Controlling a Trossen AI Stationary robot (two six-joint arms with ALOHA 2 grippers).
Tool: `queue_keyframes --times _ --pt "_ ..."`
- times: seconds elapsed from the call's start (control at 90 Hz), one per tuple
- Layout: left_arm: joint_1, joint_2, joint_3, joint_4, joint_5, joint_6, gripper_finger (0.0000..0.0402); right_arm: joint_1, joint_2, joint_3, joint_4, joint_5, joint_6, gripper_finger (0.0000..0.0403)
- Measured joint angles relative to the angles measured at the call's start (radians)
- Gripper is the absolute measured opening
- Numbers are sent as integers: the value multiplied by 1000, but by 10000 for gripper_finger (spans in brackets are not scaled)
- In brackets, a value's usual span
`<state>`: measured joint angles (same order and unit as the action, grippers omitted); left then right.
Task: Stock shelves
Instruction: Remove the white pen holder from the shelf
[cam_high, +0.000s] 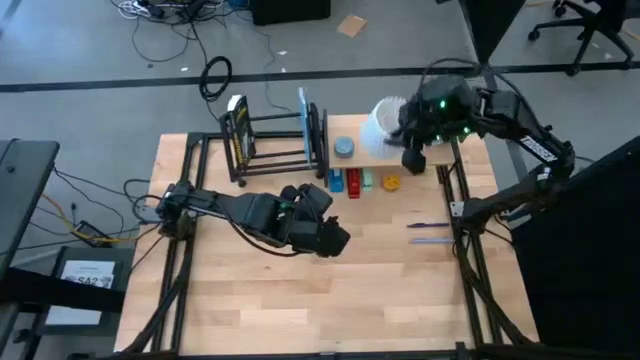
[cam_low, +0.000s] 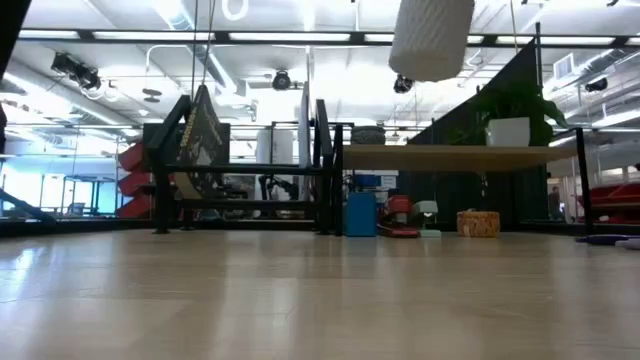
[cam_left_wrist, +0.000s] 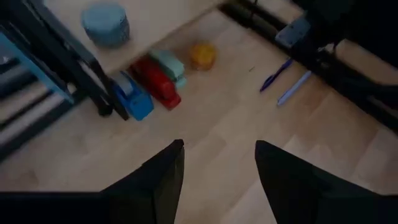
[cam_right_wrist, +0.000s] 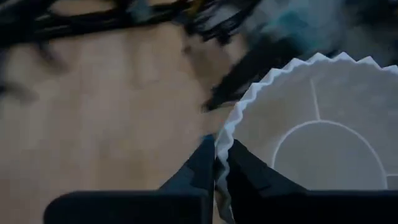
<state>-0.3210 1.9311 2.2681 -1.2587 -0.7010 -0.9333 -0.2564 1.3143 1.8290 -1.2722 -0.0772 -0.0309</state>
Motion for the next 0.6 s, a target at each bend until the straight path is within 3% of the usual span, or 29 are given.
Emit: queue_keyframes --times 0.1,0.344,0.6 --pt "0 -1 88 1 -41 72 177 96 8 -1 -54 -41 62 0" --pt "6 -109 89 65 -153 174 177 351 15 -129 -39 -79 252 0" --pt "9 -171 88 47 -165 254 177 599 16 -431 277 -7 472 0"
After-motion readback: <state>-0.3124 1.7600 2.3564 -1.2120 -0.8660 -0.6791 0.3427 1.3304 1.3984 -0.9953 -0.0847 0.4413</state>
